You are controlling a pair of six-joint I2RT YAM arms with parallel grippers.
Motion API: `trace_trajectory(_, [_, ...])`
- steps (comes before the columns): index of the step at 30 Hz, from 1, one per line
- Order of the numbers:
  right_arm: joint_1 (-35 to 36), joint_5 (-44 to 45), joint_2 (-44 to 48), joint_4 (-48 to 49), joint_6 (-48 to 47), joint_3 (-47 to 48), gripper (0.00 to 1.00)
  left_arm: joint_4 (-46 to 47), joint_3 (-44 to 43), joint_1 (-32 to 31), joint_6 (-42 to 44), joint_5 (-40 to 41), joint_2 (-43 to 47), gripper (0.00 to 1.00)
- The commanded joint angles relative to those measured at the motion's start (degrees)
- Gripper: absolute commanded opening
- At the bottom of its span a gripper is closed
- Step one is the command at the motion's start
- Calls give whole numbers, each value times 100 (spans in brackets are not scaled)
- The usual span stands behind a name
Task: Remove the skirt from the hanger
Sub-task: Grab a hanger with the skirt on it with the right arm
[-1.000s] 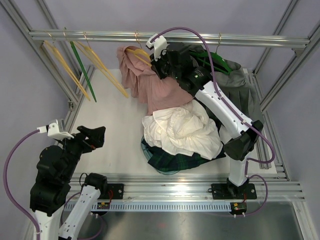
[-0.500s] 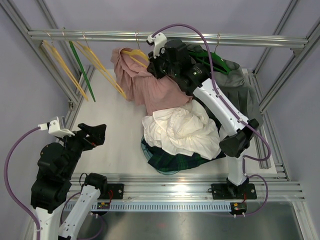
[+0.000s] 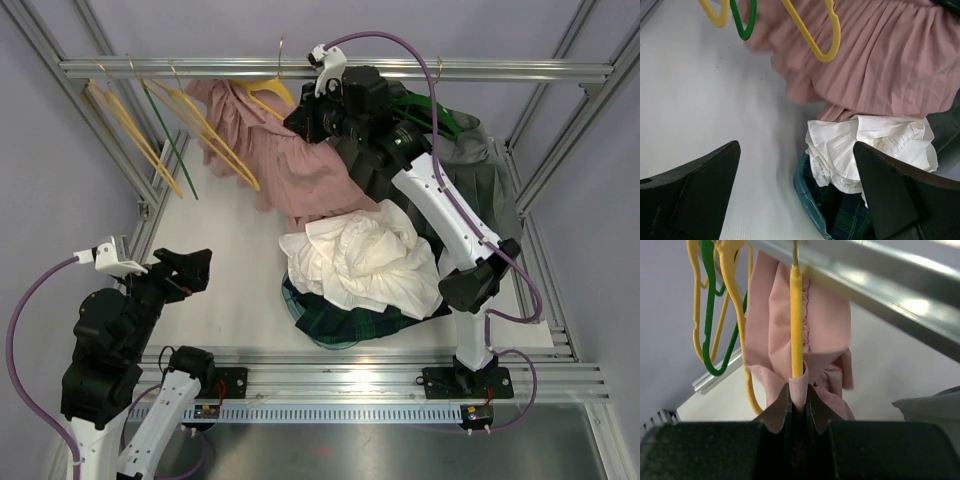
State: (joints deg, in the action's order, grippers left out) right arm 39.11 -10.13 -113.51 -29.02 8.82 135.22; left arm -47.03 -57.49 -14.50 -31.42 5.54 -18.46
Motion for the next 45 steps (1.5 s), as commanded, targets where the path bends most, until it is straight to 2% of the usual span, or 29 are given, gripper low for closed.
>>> trace_trajectory(1, [-422, 837, 427, 3245, 287, 1172, 0, 229, 54, 26, -75, -123, 62, 99])
trace_trajectory(4, [-422, 864, 453, 3191, 199, 1314, 0, 211, 28, 26, -75, -123, 70, 99])
trace_trajectory(10, [-422, 627, 794, 3139, 24, 727, 0, 176, -7, 26, -66, -115, 88, 99])
trace_trajectory(14, [-422, -74, 1243, 3218, -380, -292, 0, 176, 1, 26, -22, -123, 132, 99])
trace_trajectory(22, [-422, -753, 2078, 3148, -1716, -1865, 0, 202, 45, 26, 74, -158, 176, 99])
trace_trajectory(28, [-422, -1254, 2334, 2937, -2533, -2377, 0, 325, 107, 26, 118, -299, 115, 99])
trace_trajectory(39, [-422, -2045, 2816, 1295, -4546, -2772, 0, 492, 195, 26, 49, -519, 229, 99])
trace_trajectory(45, [-431, -2116, 3124, 373, -5574, -3001, 0, 1045, 274, 26, -241, -1125, 176, 99])
